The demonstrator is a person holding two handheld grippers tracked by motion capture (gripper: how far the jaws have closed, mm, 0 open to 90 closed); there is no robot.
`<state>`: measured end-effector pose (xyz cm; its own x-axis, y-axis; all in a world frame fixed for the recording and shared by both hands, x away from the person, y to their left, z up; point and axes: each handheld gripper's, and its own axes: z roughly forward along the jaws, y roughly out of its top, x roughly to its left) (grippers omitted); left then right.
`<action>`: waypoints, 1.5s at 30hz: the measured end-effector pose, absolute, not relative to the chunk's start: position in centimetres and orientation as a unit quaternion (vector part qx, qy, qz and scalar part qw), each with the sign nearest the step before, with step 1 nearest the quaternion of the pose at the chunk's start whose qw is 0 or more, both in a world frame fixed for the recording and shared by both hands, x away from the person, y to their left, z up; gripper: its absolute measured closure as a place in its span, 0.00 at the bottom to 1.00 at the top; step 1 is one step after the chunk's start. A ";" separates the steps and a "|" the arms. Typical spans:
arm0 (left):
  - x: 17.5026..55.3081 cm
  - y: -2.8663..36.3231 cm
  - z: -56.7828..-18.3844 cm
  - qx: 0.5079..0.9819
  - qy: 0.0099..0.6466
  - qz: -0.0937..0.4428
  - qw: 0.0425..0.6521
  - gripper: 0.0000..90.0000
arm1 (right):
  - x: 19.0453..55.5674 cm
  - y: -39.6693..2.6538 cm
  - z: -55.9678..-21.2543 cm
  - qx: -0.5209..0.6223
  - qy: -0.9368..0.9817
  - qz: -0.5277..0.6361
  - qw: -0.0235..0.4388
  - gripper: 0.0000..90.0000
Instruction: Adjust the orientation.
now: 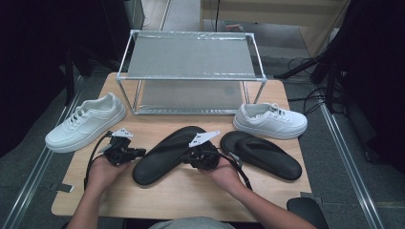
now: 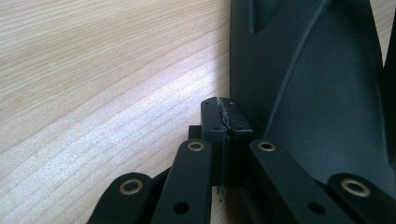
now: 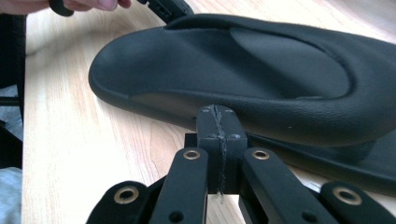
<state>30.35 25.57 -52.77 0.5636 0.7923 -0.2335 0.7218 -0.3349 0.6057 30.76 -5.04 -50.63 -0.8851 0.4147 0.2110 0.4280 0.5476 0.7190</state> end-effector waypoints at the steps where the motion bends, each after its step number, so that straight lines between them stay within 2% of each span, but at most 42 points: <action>1: 30.3 25.6 -52.8 0.815 0.465 0.052 0.343 1.00 | 30.7 -4.9 -50.8 -0.239 -0.880 -0.409 0.008 1.00; 6: 29.8 25.5 -52.9 0.810 0.470 0.055 0.345 1.00 | 30.6 -4.3 -50.8 -0.227 -0.881 -0.416 -0.005 1.00; 27: 29.0 24.2 -52.7 0.833 0.439 0.038 0.334 1.00 | 31.2 -5.4 -50.8 -0.254 -0.869 -0.424 0.008 1.00; 32: 28.6 23.6 -52.6 0.839 0.433 0.037 0.329 1.00 | 31.4 -5.6 -50.8 -0.254 -0.870 -0.422 -0.006 1.00; 35: 28.3 23.2 -52.5 0.844 0.427 0.047 0.322 1.00 | 31.7 -5.8 -50.9 -0.260 -0.867 -0.425 0.000 1.00; 45: 28.3 23.5 -52.6 0.834 0.438 0.024 0.334 1.00 | 32.2 -6.1 -51.0 -0.266 -0.863 -0.429 0.018 1.00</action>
